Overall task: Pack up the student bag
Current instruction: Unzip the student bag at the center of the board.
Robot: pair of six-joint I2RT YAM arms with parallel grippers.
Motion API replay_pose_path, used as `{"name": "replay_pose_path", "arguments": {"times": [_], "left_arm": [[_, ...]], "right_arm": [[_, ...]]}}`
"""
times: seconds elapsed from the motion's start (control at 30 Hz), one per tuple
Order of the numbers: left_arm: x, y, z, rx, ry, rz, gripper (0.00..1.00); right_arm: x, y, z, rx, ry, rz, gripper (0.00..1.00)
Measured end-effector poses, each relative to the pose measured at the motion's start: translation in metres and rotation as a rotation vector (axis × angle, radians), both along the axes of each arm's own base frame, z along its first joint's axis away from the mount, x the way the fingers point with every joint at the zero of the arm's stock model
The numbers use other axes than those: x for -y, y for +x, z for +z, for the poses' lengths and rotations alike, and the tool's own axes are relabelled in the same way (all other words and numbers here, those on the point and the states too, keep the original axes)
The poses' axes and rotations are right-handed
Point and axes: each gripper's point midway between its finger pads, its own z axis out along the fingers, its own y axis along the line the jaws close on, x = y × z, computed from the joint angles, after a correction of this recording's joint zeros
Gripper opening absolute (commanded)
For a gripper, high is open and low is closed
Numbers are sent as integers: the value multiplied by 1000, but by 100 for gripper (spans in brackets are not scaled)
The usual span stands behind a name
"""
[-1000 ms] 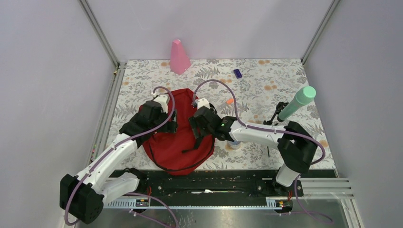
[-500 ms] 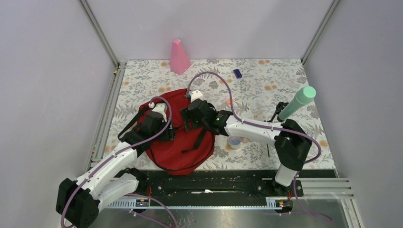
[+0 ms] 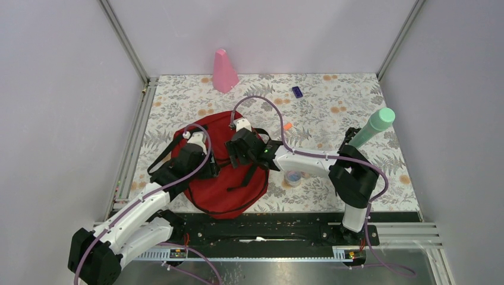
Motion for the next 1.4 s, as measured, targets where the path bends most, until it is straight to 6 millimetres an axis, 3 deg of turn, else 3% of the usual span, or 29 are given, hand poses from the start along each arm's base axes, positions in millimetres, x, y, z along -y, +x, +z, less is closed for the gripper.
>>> {"name": "replay_pose_path", "arguments": {"times": [0.2, 0.4, 0.57, 0.87, 1.03, 1.2, 1.4], "left_arm": [[1, 4, 8, 22, 17, -19, 70], [-2, 24, 31, 49, 129, -56, 76], [-16, 44, 39, 46, 324, -95, 76], [-33, 39, 27, 8, 478, -178, 77], [-35, 40, 10, -48, 527, -204, 74], [-38, 41, 0, -80, 556, -211, 63], [-40, 44, -5, -99, 584, -205, 56]], "right_arm": [[6, -5, -17, -18, -15, -7, 76], [6, -5, -20, -17, -10, -8, 76], [6, -5, -21, -17, -9, -8, 76], [6, -5, -21, -17, -9, -8, 76], [6, -5, -21, -17, -9, -8, 76], [6, -5, -21, -18, -10, -9, 76], [6, -5, -21, -18, -10, -8, 76]]}}
